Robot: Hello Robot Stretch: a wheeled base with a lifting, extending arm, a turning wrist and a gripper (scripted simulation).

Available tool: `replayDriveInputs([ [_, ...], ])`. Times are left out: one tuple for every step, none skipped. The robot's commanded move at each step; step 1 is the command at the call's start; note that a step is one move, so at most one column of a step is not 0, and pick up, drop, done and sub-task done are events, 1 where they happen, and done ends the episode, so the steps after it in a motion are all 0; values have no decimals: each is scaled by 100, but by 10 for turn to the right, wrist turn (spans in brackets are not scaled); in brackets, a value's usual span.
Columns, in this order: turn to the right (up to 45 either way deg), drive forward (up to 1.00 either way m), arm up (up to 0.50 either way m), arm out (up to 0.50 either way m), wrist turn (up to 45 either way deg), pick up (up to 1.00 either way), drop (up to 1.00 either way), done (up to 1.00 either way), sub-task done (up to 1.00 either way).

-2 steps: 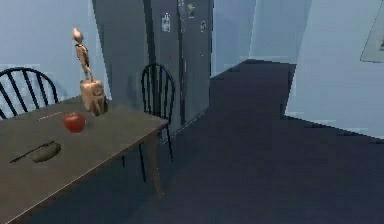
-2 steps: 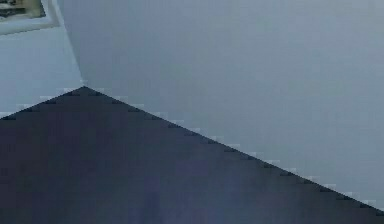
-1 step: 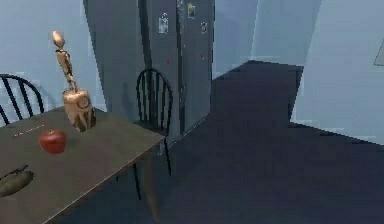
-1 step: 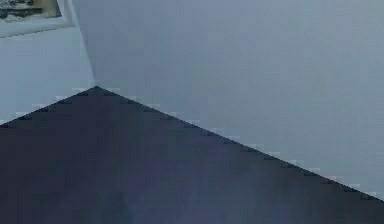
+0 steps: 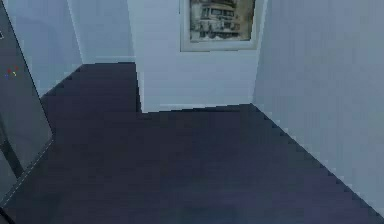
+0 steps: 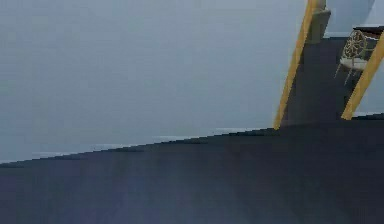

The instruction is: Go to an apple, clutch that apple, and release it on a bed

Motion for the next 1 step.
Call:
replayDriveInputs([
  [210, 0, 0, 0, 0, 0, 0, 0, 0],
])
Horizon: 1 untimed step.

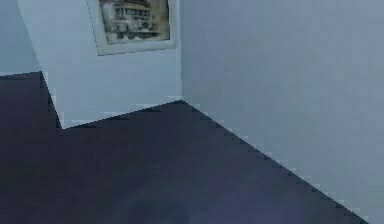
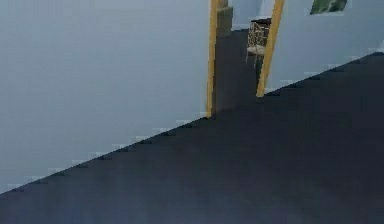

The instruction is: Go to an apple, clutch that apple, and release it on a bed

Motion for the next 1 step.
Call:
replayDriveInputs([
  [0, 10, 0, 0, 0, 0, 0, 0, 0],
])
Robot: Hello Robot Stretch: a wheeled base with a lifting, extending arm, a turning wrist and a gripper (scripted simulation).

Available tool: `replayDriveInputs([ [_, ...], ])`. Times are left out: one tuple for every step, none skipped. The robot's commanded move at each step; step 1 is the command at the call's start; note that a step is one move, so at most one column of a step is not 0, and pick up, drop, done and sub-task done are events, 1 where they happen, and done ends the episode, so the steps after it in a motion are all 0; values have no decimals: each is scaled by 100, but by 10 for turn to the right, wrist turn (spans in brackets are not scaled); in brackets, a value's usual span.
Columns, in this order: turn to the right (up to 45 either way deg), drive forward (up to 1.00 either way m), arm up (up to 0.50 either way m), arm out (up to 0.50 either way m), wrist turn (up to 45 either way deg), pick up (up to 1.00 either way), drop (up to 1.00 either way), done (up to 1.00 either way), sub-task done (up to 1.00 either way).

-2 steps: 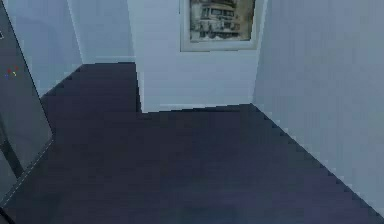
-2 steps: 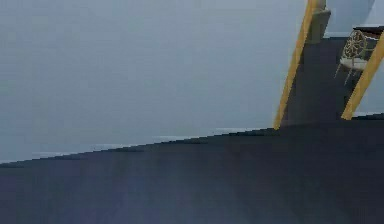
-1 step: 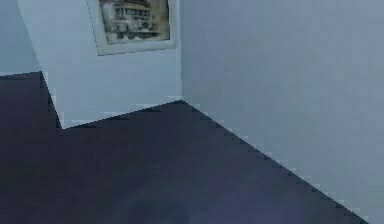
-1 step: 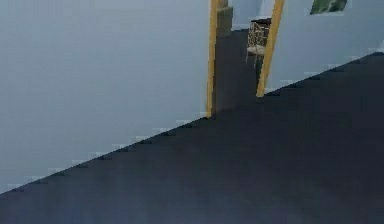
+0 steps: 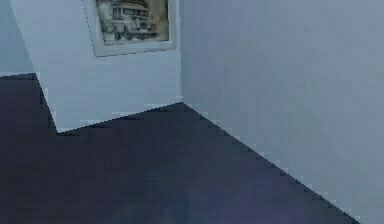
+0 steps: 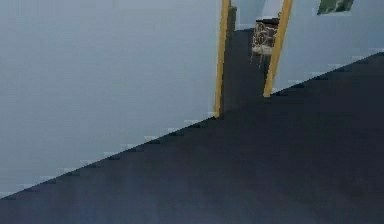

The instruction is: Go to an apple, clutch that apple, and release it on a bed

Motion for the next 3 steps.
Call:
replayDriveInputs([
  [-450, 0, 0, 0, 0, 0, 0, 0, 0],
  [-390, 0, 0, 0, 0, 0, 0, 0, 0],
  [0, 20, 0, 0, 0, 0, 0, 0, 0],
])
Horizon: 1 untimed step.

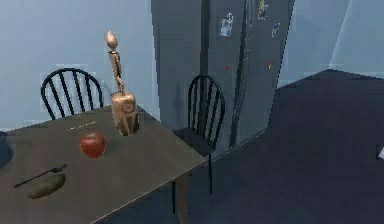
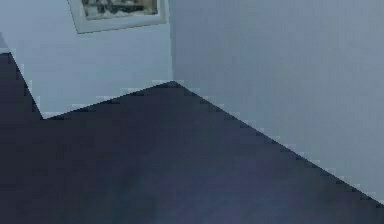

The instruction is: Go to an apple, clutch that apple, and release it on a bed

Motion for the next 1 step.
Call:
replayDriveInputs([
  [-450, 0, 0, 0, 0, 0, 0, 0, 0],
])
